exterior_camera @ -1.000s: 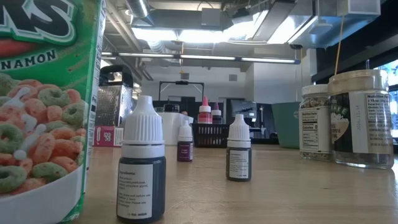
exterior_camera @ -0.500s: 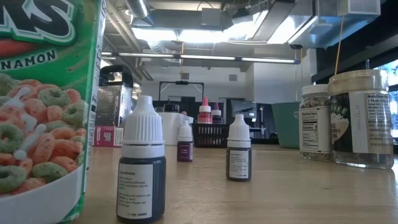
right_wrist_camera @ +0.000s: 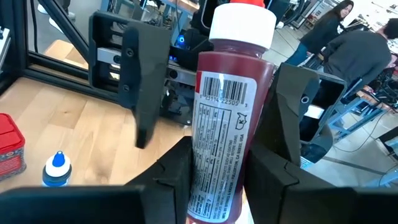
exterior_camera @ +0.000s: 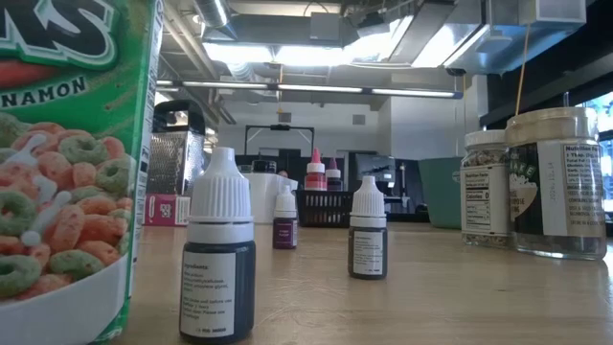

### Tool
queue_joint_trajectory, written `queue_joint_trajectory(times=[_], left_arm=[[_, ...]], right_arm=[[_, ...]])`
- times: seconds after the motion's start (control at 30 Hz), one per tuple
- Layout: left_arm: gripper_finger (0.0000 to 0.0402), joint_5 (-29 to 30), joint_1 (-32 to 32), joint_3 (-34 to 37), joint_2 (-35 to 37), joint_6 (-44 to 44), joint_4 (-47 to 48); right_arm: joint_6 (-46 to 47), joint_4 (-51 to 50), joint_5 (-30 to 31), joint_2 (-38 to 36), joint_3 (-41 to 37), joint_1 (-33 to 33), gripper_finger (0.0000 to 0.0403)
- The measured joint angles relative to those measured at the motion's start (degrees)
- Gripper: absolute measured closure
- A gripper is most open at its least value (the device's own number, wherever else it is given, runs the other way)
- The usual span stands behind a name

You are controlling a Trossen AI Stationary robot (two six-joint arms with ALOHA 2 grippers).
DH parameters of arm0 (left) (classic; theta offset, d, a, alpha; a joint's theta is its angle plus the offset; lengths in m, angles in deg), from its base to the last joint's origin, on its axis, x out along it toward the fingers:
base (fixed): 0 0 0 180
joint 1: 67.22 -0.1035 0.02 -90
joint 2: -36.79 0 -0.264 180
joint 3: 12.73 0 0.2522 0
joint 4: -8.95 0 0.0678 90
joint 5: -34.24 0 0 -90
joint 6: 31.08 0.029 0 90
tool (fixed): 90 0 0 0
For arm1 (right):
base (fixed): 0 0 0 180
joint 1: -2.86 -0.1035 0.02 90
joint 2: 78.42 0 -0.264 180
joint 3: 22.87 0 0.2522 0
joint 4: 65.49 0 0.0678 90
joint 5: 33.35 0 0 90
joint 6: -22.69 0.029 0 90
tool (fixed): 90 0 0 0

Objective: Pick & Place Kitchen Items
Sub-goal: Put the large red food coloring bottle into the black bin

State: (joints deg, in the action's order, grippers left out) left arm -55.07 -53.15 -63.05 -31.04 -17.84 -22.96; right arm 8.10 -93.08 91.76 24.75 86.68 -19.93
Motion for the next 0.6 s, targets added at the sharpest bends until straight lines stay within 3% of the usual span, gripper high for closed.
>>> queue_joint_trajectory(times=[0.43, 0.6], left_arm=[[0.0238, 1.16, -0.47, 0.00, 0.15, 0.17, -0.31], [0.0262, 2.79, -0.42, 0.00, 0.15, 0.69, -0.24]], right_arm=[[0.04, -0.33, -3.21, -0.17, 0.00, 1.41, 0.0287], [0.20, -0.71, -2.85, -0.17, 0.00, 1.60, 0.0287]])
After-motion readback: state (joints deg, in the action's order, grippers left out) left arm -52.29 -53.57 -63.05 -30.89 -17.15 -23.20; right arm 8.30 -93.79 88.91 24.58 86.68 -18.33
